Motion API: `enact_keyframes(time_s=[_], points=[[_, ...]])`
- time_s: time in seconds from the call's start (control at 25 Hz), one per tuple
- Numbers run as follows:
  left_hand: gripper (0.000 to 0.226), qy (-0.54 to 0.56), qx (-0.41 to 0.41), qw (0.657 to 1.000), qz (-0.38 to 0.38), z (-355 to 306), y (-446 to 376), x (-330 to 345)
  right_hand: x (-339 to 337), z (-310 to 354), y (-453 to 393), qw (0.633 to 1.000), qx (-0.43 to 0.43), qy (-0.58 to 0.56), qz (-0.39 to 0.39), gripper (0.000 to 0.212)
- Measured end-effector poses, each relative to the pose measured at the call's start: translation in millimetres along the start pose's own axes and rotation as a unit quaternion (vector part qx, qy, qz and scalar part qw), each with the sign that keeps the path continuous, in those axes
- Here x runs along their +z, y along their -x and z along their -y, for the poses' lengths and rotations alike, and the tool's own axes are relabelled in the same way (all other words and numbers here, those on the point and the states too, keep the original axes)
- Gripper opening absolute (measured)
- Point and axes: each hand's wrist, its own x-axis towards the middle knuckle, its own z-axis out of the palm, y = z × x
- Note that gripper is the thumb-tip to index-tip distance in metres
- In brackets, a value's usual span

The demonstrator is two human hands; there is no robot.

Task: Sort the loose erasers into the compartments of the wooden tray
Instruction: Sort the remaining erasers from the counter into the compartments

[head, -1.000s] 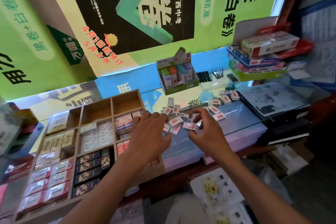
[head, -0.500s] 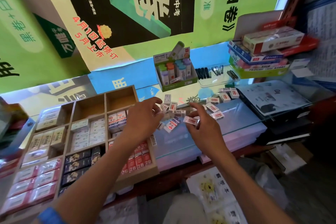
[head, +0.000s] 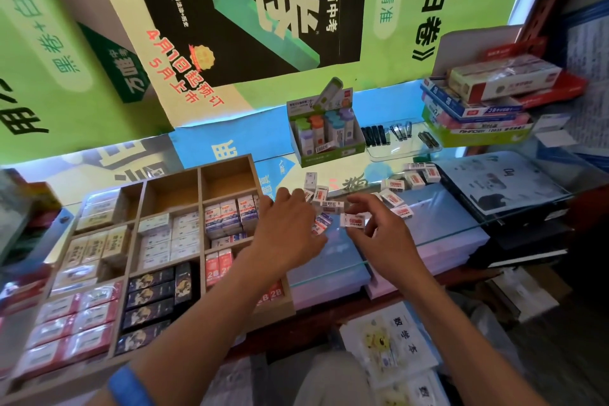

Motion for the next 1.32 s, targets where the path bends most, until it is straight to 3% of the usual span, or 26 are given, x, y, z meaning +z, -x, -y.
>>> enact_keyframes(time_s=[0.12,0.24,0.44,0.52,0.6,0.84,0.96,1.16,1.32], points=[[0.037,0.012,-0.006,1.000,-0.027,-5.0,4.2,3.6,1.9,-1.2,0.1,1.000,-0.012,0.010,-0.010,0.052],[0.030,0.150,-0.025,0.985,-0.082,-6.1,15.9,-8.0,3.6,-2.0,-1.3,0.999,-0.015,0.019,-0.028,0.049],[0.020,0.394,-0.109,0.907,-0.096,33.2,59.2,-36.2,5.5,-1.4,1.9,0.999,-0.004,0.037,-0.021,0.050],[0.020,0.448,-0.177,0.870,-0.107,71.8,71.3,-47.6,5.9,-0.5,1.7,0.999,0.003,0.032,-0.023,0.047],[0.018,0.454,-0.228,0.853,-0.116,105.6,78.3,-55.7,7.3,1.6,2.1,0.999,0.006,0.031,-0.026,0.044],[0.012,0.405,-0.245,0.881,-0.031,115.3,79.7,-53.5,8.8,0.1,1.3,0.999,0.015,0.041,-0.026,0.036],[0.016,0.306,-0.192,0.932,-0.034,112.0,74.3,-53.8,7.4,1.6,1.0,0.999,0.023,0.040,-0.022,0.033],[0.019,0.232,-0.165,0.959,-0.014,112.6,69.0,-45.9,7.7,2.4,2.1,0.998,0.033,0.048,-0.020,0.032],[0.017,0.138,-0.148,0.977,-0.065,110.1,67.7,-35.3,6.6,3.9,2.0,0.998,0.036,0.053,-0.021,0.033]])
